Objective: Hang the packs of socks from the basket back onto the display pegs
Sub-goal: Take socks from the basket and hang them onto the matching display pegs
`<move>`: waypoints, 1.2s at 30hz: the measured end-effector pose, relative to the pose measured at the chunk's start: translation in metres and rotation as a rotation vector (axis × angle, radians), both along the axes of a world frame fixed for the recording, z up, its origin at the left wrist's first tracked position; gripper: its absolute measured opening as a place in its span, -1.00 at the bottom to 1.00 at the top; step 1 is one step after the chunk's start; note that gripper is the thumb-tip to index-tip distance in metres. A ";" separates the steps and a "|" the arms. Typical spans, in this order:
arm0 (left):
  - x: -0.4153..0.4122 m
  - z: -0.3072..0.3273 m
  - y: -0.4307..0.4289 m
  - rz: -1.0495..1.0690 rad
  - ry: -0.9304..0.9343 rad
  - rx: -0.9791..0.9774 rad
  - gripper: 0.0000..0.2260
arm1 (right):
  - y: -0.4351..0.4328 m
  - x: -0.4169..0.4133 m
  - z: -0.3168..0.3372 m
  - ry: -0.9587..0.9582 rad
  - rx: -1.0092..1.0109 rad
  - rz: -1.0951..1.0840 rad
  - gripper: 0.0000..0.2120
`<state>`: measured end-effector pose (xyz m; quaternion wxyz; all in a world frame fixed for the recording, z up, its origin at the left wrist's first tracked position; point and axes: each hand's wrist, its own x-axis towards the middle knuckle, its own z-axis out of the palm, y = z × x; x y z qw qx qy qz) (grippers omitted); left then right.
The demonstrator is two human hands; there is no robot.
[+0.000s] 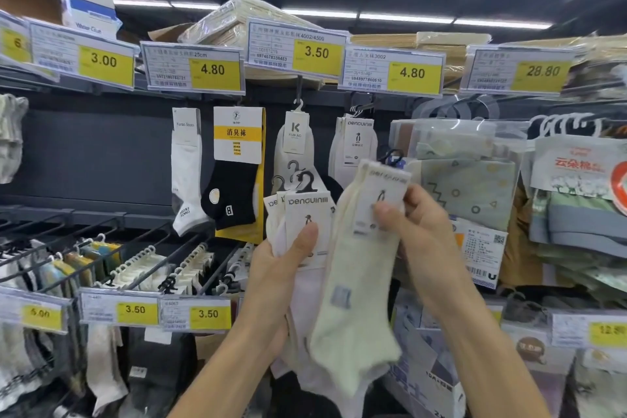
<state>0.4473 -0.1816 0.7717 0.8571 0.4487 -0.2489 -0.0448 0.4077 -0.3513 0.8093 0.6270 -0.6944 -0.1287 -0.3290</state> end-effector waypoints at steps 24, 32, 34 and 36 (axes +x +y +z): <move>0.000 -0.002 -0.002 0.040 0.029 0.051 -0.74 | -0.034 0.131 0.062 0.047 -0.343 -0.392 -0.40; 0.000 -0.004 -0.001 0.050 0.026 0.050 -0.74 | 0.003 0.079 0.045 0.063 -0.532 -0.587 -0.40; 0.000 -0.004 0.000 0.053 0.019 0.057 -0.74 | 0.015 0.042 0.024 -0.160 -0.438 -0.506 -0.53; 0.001 -0.004 0.002 0.051 -0.009 0.058 -0.71 | 0.025 0.010 0.005 -0.198 -0.400 -0.365 -0.61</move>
